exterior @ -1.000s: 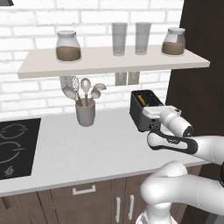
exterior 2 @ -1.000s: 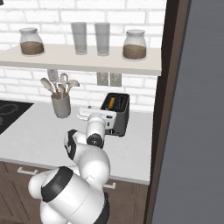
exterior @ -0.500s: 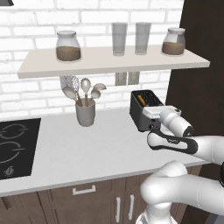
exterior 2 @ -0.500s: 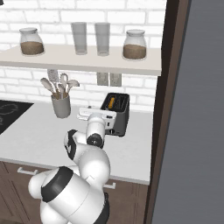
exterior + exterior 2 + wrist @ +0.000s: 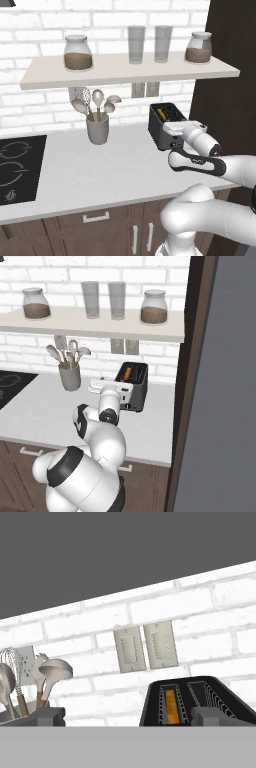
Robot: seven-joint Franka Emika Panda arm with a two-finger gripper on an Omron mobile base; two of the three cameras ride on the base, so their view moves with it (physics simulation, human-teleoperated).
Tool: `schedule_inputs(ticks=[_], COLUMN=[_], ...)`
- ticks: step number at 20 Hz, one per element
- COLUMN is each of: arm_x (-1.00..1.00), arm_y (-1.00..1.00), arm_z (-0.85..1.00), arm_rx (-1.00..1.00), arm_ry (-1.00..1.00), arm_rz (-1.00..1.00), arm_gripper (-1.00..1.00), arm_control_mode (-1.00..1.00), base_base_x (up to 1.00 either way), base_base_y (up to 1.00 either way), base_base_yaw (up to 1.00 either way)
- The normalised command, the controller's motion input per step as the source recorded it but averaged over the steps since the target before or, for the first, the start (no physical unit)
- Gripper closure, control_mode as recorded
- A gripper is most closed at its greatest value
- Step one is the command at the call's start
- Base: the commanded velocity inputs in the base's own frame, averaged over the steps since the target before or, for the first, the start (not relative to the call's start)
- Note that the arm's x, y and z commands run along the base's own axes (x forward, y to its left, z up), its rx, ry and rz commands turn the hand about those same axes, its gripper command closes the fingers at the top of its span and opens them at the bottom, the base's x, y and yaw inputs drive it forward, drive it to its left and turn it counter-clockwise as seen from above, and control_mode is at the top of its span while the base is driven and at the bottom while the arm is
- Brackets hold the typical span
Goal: Start the toaster. Once the lever pops up, take the bread to the plate on the dining counter.
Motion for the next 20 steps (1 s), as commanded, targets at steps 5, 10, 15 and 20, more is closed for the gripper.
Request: schedule_inputs(ticks=[5,10,15,20], arm_x=[0.00,0.00,0.00,0.00], arm_y=[0.00,0.00,0.00,0.00], arm_z=[0.00,0.00,0.00,0.00], arm_rx=[0.00,0.00,0.00,0.00], arm_ry=[0.00,0.00,0.00,0.00], arm_rz=[0.00,0.00,0.00,0.00], arm_gripper=[-1.00,-1.00,-1.00,-1.00], arm_control_mode=[-1.00,-1.00,-1.00,-1.00], base_base_x=[0.00,0.00,0.00,0.00], base_base_y=[0.00,0.00,0.00,0.00], base_base_yaw=[0.00,0.00,0.00,0.00])
